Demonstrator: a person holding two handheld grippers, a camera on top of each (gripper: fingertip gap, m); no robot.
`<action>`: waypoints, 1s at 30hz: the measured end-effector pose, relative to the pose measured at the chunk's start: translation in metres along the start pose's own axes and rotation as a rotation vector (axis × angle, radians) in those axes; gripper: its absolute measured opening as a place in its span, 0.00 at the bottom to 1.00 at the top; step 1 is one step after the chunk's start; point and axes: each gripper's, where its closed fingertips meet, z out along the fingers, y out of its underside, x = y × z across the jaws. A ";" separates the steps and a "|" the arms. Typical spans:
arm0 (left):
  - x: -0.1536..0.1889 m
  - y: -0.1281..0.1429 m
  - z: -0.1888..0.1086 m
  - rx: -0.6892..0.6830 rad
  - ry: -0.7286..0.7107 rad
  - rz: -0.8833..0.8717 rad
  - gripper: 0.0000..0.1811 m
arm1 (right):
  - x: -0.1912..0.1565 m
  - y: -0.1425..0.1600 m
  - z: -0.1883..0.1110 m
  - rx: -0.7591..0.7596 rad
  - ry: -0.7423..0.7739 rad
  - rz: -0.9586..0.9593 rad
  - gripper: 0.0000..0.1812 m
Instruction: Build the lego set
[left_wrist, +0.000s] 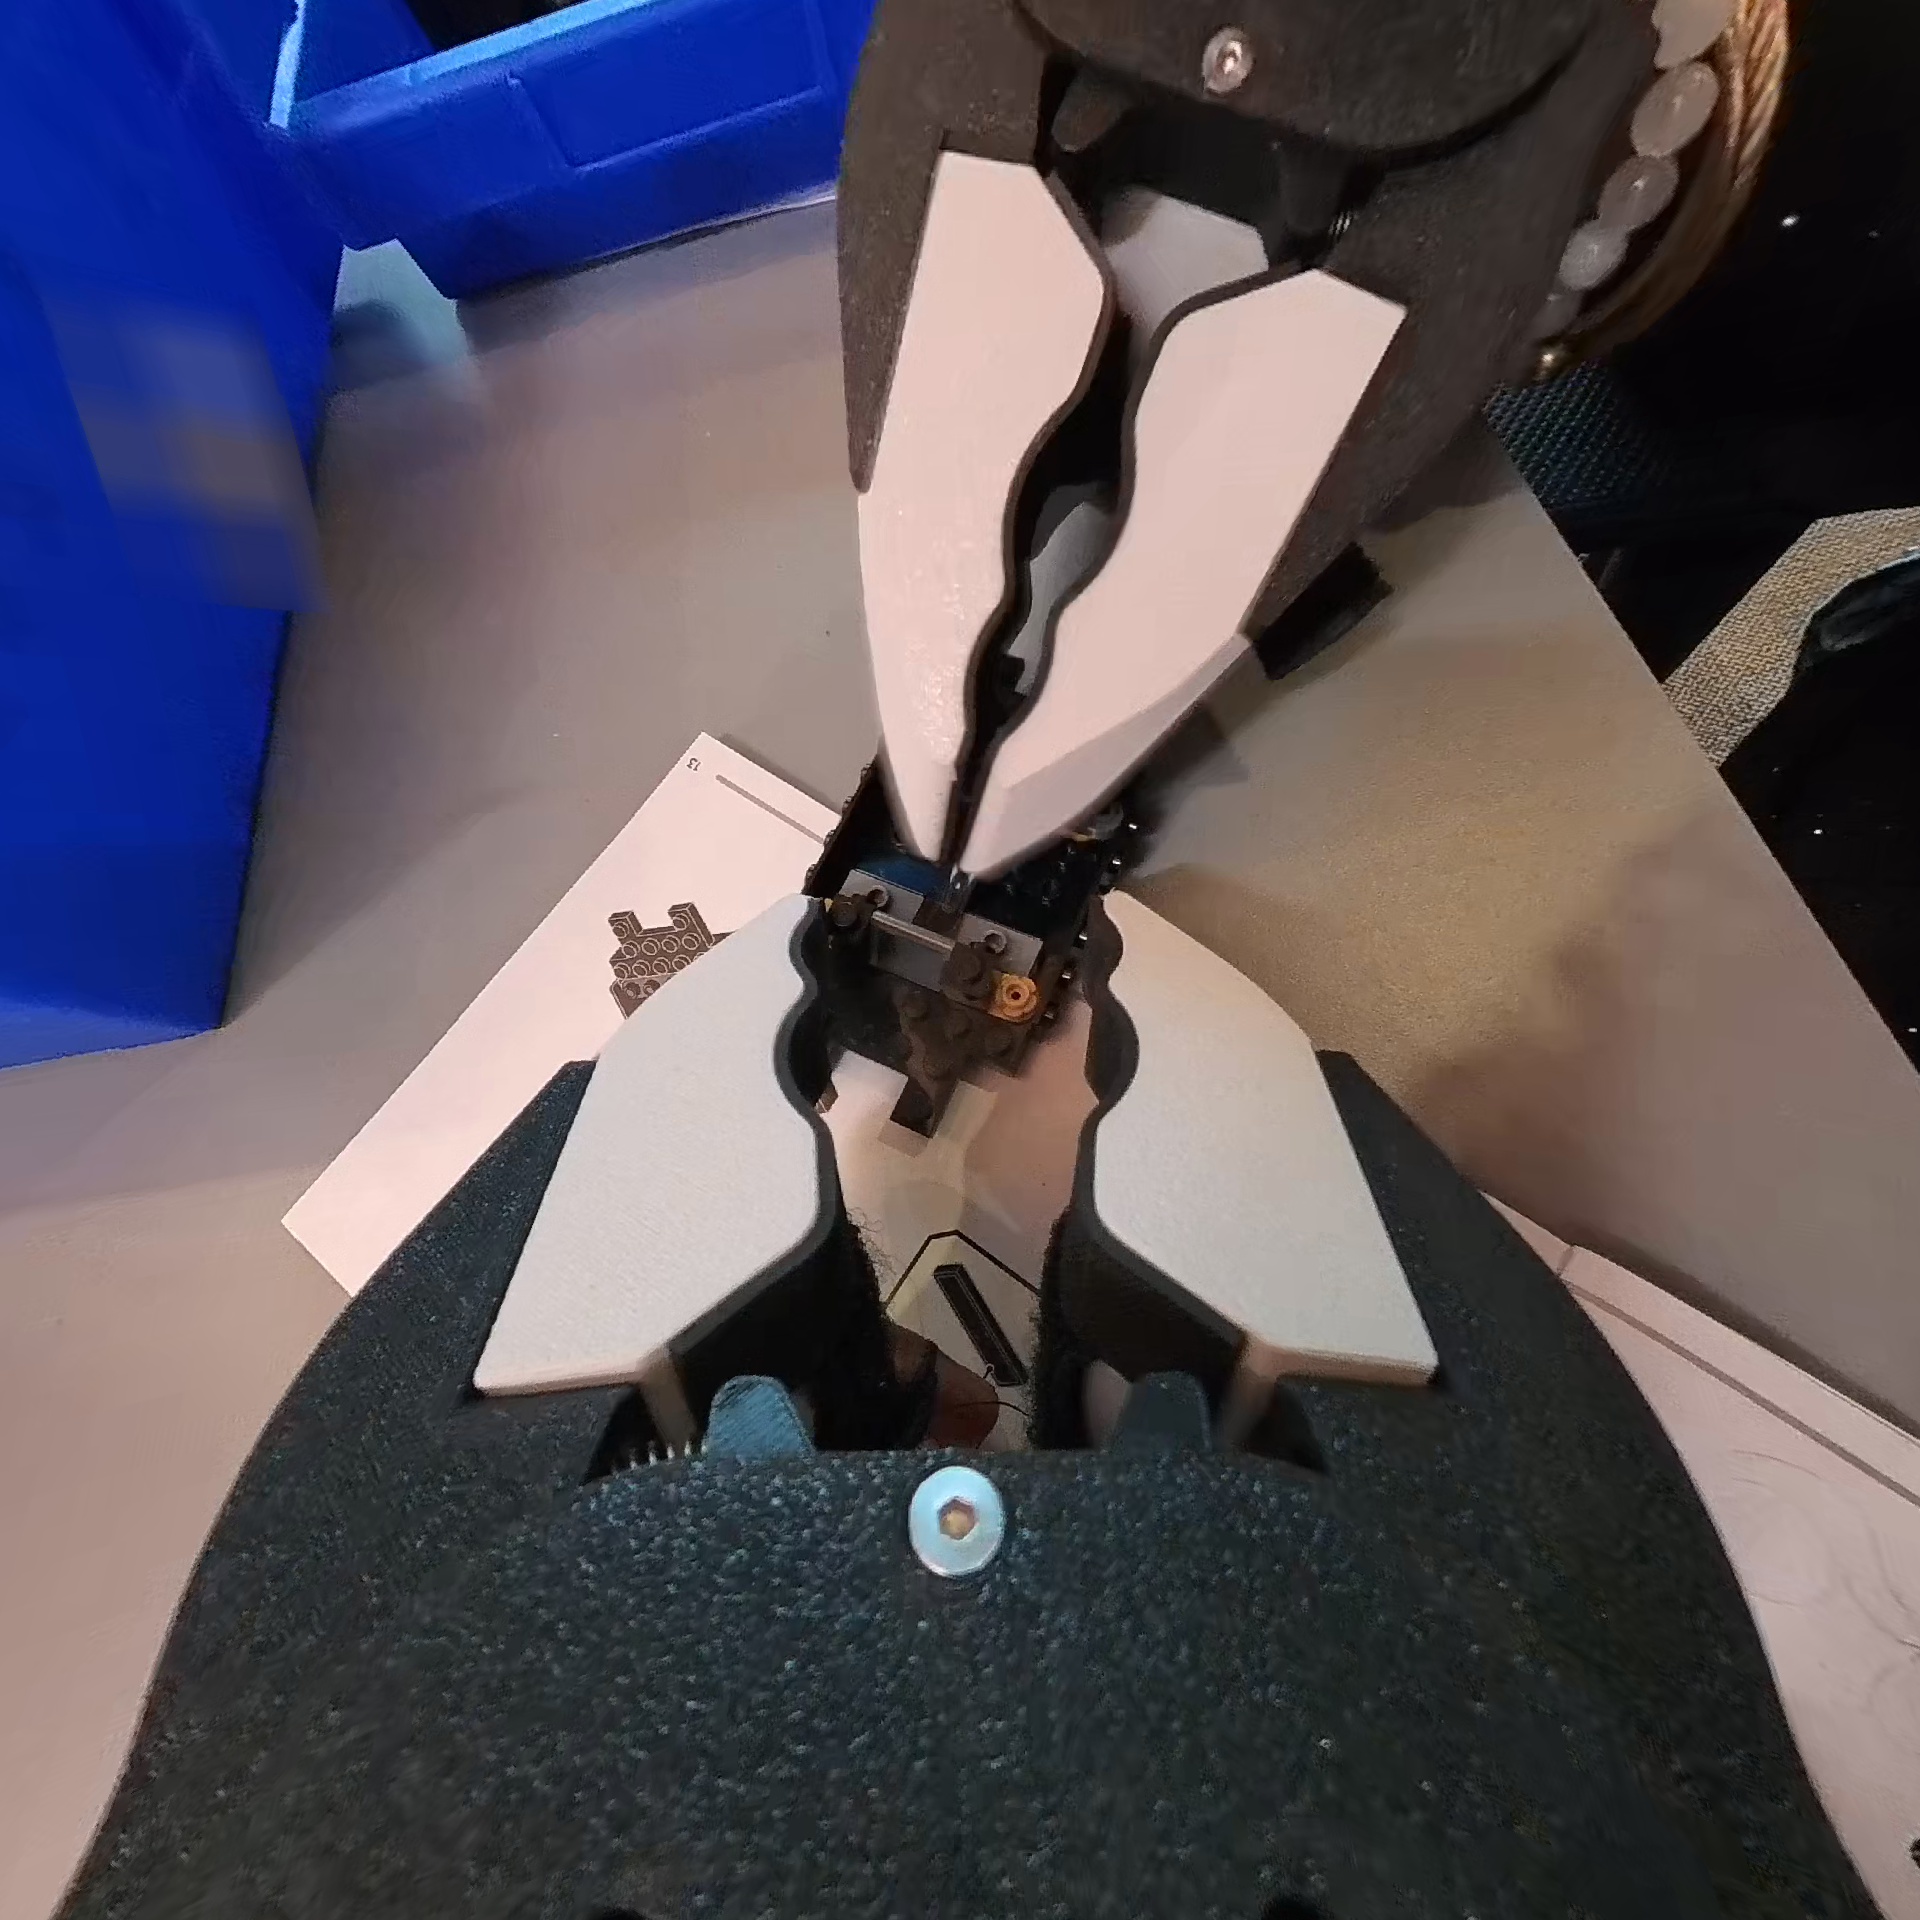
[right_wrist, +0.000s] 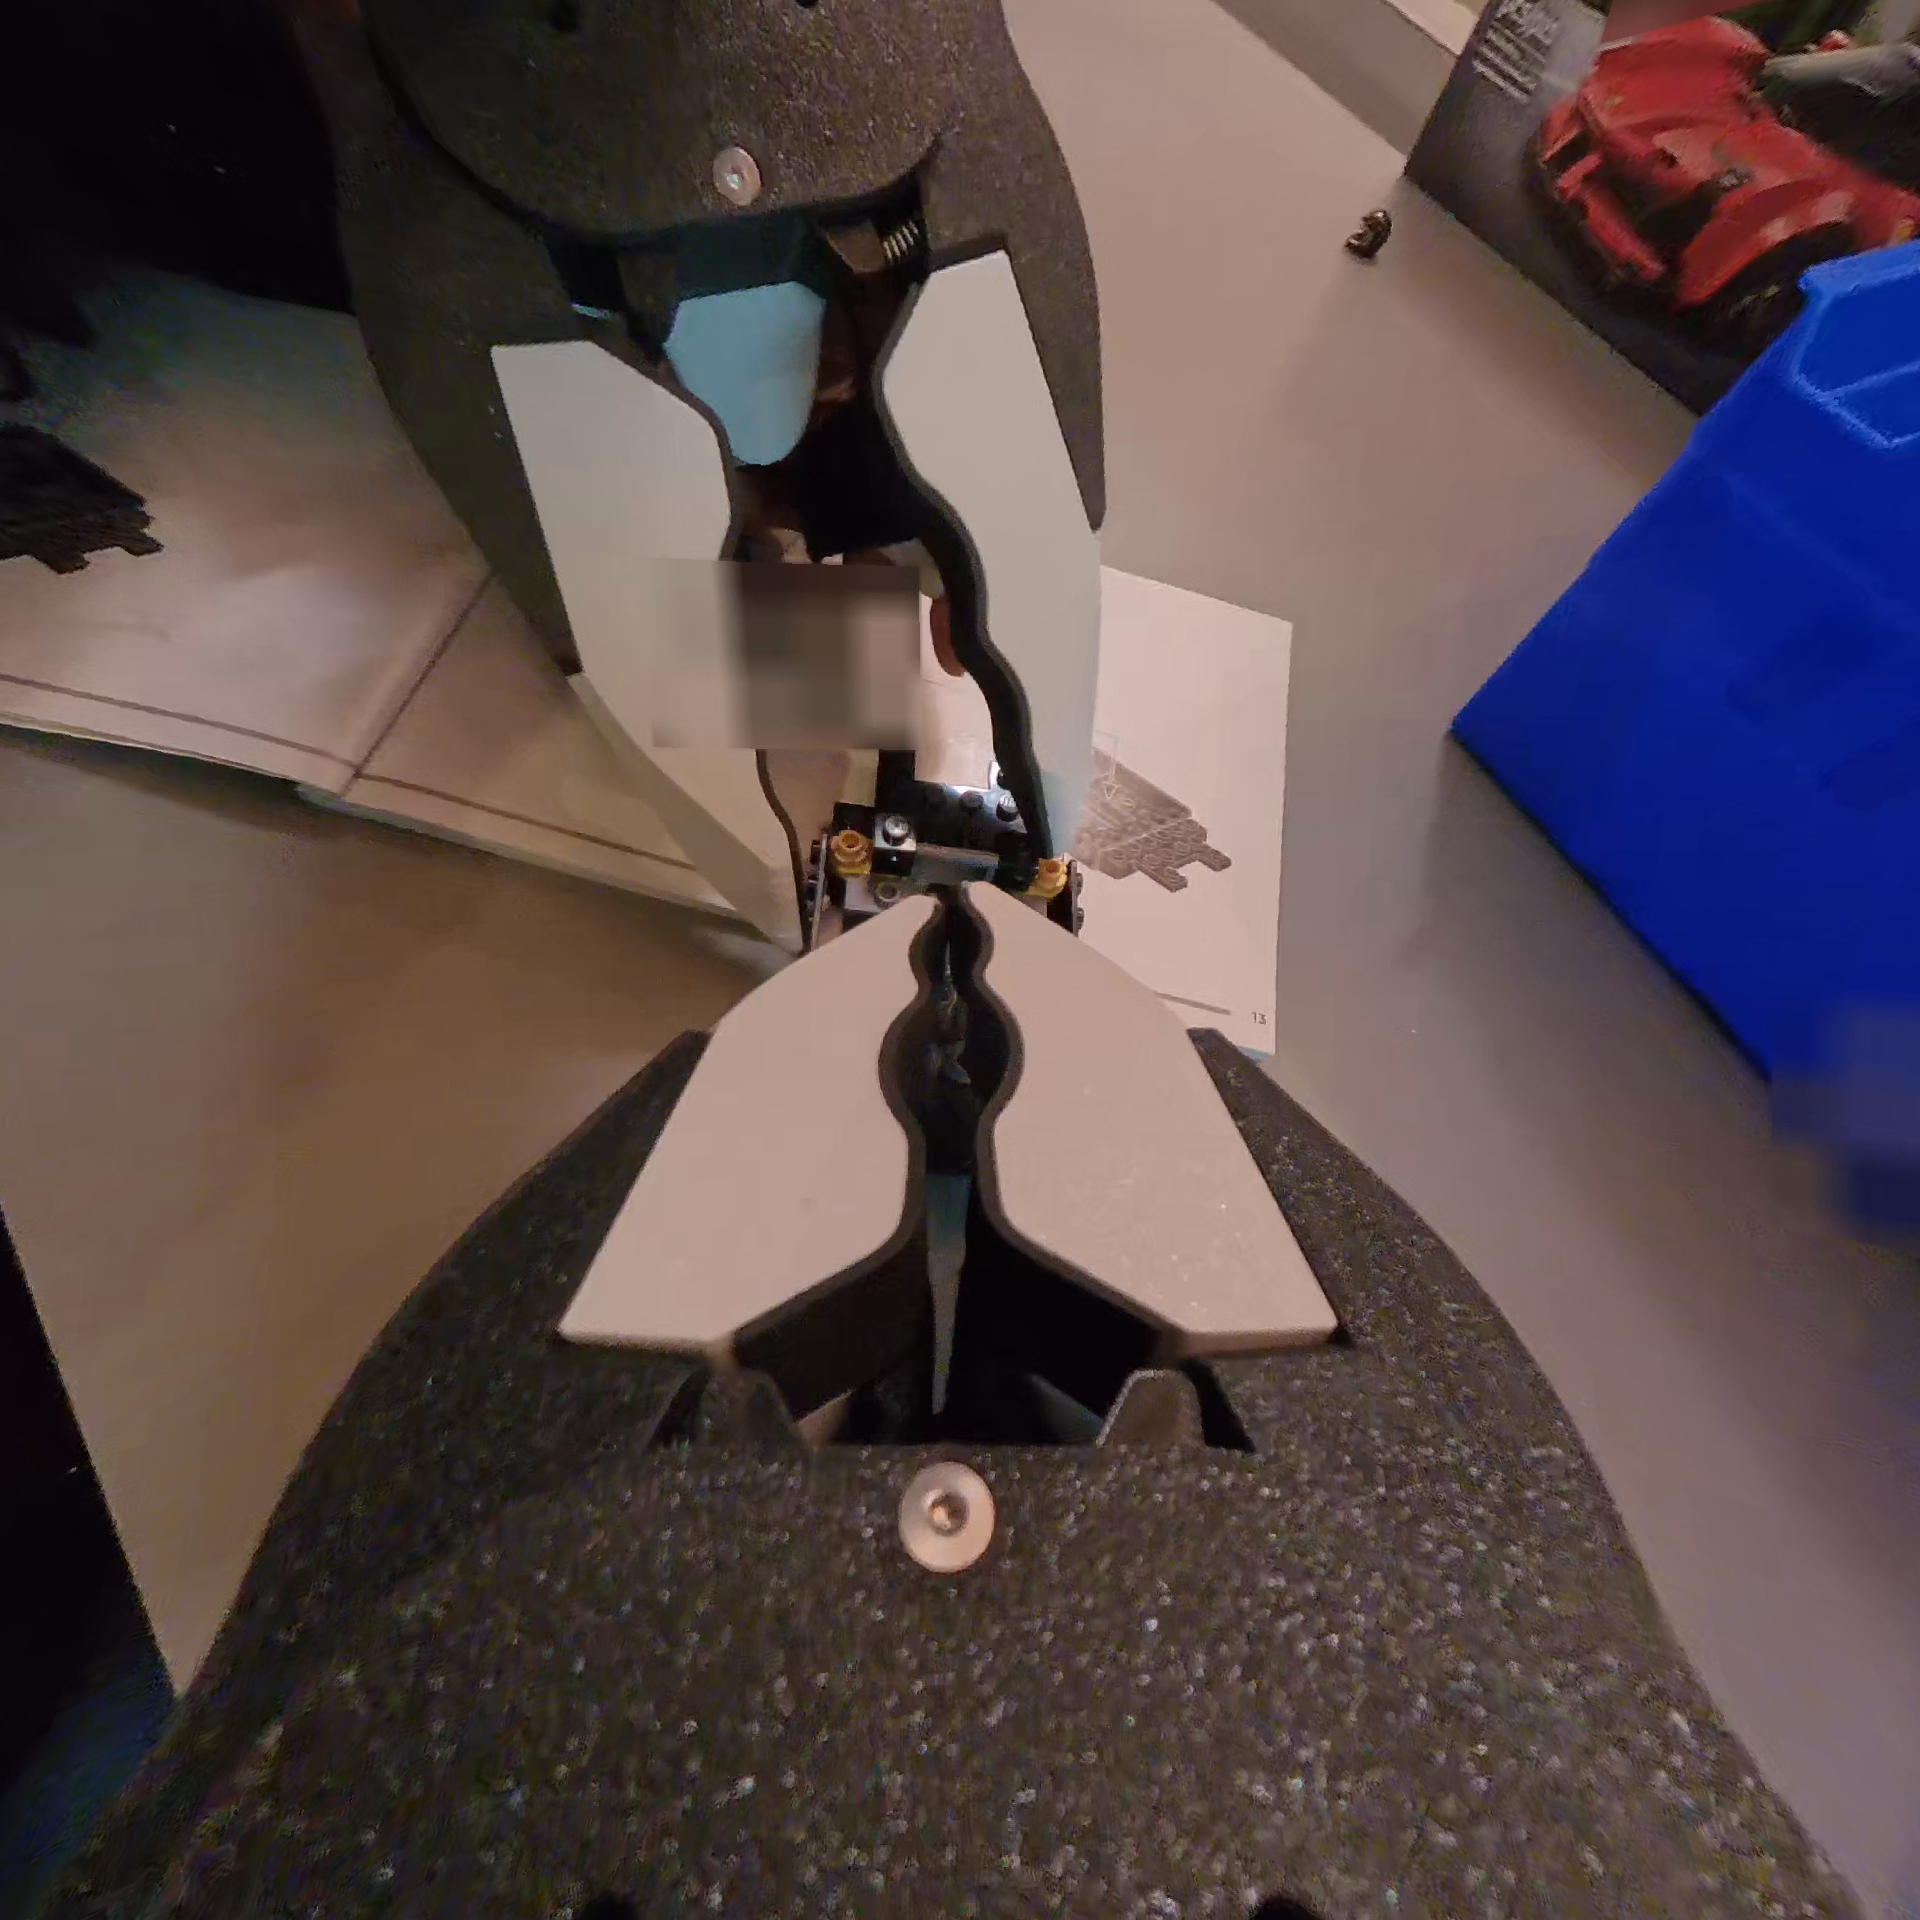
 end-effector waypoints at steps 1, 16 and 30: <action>0.000 0.000 0.000 0.000 0.000 0.000 0.26 | 0.000 0.002 0.001 -0.014 -0.004 -0.001 0.09; 0.000 0.000 0.000 0.000 -0.001 0.003 0.26 | -0.005 0.009 0.005 -0.111 0.001 -0.171 0.00; 0.000 0.000 0.000 0.000 -0.003 0.003 0.26 | -0.006 0.008 0.004 -0.077 0.029 -0.169 0.00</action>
